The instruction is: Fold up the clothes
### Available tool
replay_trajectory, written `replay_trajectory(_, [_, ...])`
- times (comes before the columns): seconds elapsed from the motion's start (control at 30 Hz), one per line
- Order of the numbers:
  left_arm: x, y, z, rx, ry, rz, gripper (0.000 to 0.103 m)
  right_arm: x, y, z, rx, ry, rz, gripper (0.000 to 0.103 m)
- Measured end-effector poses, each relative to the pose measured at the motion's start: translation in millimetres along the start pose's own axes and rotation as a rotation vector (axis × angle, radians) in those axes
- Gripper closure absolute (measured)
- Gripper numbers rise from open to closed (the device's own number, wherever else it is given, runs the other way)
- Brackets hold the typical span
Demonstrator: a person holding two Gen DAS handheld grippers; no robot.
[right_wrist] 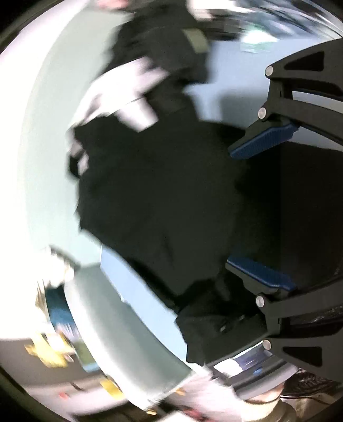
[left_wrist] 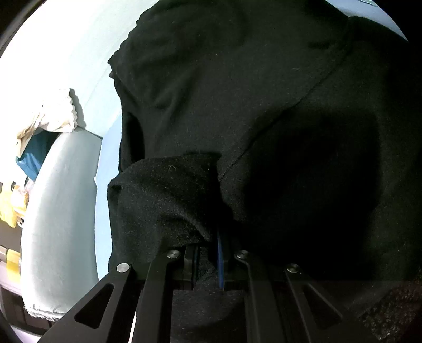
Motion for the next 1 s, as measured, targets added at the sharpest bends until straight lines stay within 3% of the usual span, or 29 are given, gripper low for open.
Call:
replay_trajectory(0.17, [1, -6, -11, -0.121, -0.062, -0.052, 0.094, 30, 83, -69, -0.29, 0.097, -0.083, 0.022])
replay_trajectory(0.27, [3, -5, -11, -0.154, -0.053, -0.07, 0.094, 58, 123, -144, -0.522, 0.178, -0.15, 0.023])
replay_trajectory(0.37, [4, -5, -3, -0.109, -0.002, -0.069, 0.094, 93, 133, -232, -0.799, 0.271, -0.265, 0.022])
replay_trajectory(0.5, [3, -9, 4, -0.07, 0.039, -0.042, 0.094, 133, 121, -314, -1.025, 0.319, -0.358, 0.023])
replay_trajectory(0.7, [-6, -19, 6, -0.094, 0.015, -0.01, 0.094, 189, 126, -378, -1.047, 0.362, -0.412, 0.023])
replay_trajectory(0.83, [-5, -17, 3, -0.114, -0.016, 0.003, 0.094, 210, 127, -388, -0.984, 0.412, -0.454, 0.035])
replay_trajectory(1.0, [3, -11, -5, -0.138, -0.049, 0.01, 0.094, 218, 129, -378, -0.882, 0.502, -0.469, 0.035])
Point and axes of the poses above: each gripper's, at about its wrist camera, not at the fingertips, and x roughly the way its jaws point, z to its right, y to its top, the point moved 4 cm from there along x, roughly the way its jaws point, and after that the axes turned 9 degrees about -x, right-handed, at the moved point
